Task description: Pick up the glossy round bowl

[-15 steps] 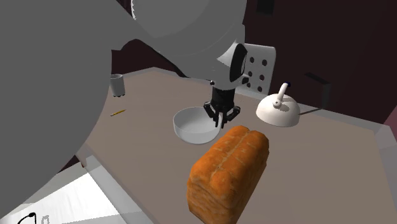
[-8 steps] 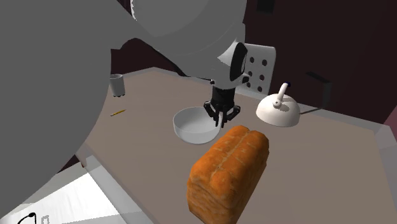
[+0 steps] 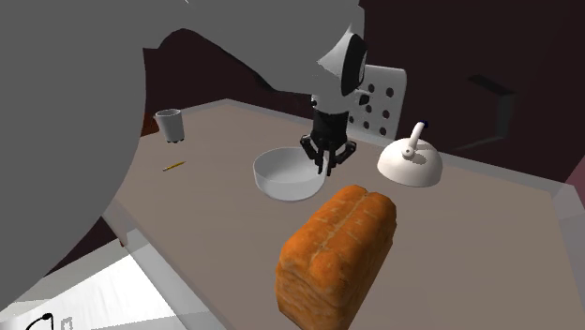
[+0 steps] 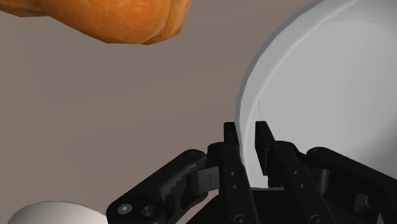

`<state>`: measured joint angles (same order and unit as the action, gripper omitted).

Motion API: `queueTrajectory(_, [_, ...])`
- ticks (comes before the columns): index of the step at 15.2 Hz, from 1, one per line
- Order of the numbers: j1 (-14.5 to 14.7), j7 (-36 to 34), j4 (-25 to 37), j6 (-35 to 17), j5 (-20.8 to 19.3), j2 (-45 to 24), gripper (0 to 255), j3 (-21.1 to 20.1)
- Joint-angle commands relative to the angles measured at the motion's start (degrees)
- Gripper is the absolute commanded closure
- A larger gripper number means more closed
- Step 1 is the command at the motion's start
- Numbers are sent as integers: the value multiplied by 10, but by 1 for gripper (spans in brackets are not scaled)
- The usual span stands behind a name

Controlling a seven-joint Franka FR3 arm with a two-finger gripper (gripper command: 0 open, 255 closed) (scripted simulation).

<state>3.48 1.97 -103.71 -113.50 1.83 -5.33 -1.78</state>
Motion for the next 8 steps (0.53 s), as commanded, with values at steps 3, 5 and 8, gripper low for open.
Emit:
queueTrajectory(3, [0,0,27,30,0,3,255,0])
queueTrajectory(5, [0,-1,41,45,0,4,255,0])
queueTrajectory(8, [-1,-1,49,54,0,5,255,0])
